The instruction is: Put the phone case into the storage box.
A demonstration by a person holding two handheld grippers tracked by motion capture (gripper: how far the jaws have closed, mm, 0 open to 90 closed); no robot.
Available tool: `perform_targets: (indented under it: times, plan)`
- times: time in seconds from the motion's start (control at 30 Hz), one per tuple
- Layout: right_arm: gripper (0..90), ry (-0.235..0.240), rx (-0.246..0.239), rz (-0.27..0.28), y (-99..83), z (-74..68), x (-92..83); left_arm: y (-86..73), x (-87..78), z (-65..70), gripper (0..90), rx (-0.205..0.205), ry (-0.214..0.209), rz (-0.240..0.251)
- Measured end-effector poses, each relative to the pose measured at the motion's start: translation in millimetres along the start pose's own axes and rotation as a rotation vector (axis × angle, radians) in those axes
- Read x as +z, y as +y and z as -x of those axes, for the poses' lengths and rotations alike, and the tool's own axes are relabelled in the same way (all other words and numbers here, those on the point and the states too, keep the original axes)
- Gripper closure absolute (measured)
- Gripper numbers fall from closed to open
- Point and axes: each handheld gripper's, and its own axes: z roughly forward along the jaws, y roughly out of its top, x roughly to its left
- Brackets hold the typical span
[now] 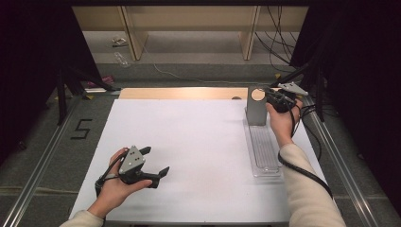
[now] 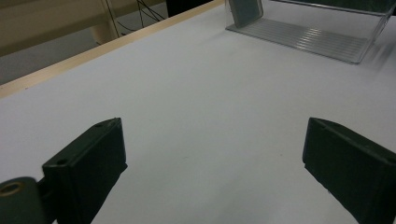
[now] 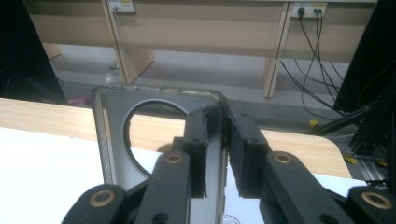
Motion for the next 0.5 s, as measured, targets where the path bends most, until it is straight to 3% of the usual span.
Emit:
perform_targets:
  times: [0.5]
  plan:
    - [77.0,-0.009,-0.003,-0.020,0.3,0.8,4.3,0.1,0.1,0.3,5.8,0.001,-0.002,-0.001]
